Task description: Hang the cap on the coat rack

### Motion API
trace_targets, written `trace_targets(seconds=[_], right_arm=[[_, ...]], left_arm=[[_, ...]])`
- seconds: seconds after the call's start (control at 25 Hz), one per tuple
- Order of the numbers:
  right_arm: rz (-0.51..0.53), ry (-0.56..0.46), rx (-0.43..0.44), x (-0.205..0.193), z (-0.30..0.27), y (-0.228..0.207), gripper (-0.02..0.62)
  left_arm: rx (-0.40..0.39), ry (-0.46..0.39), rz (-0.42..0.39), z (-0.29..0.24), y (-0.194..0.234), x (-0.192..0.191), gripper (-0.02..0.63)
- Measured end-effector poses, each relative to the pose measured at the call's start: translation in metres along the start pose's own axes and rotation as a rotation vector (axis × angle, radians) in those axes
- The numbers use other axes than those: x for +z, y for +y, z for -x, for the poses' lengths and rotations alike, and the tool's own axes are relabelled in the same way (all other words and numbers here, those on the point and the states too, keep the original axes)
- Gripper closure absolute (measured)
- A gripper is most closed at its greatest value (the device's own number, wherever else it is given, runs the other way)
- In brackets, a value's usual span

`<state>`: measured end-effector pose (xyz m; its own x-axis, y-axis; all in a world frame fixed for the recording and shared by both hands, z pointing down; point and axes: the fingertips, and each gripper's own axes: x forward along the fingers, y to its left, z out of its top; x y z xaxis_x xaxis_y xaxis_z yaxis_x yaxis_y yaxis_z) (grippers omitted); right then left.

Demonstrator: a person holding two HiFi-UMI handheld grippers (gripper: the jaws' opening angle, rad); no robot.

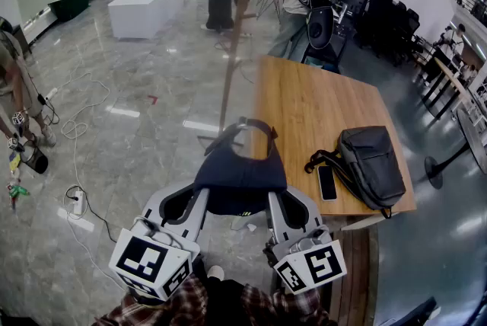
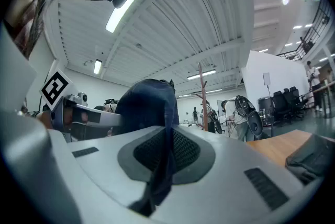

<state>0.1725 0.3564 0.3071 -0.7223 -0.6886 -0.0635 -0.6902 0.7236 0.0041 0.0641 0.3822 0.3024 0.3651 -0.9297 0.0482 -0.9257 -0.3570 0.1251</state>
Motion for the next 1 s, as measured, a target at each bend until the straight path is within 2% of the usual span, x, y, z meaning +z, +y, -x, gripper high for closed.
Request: trace_targets(seconds=[0.32, 0.76, 1.0], right_arm=[[-0.024, 0.04, -0.028, -0.025, -0.042, -0.037, 0.575], [-0.003, 0.032, -0.16, -0.019, -0.167, -0.096, 0.575], [-0.008, 0.013, -0.215, -0.019, -0.223, -0.106, 0.575]], left_arm=[[-0.03, 0.037, 0.022, -0.054, 0.03, -0.016, 0.589], [-0.164, 0.033, 0.009, -0.164, 0.126, 0.014, 0.589], [-0.211, 0.033, -0.018, -0.199, 0.174, 0.027, 0.589]])
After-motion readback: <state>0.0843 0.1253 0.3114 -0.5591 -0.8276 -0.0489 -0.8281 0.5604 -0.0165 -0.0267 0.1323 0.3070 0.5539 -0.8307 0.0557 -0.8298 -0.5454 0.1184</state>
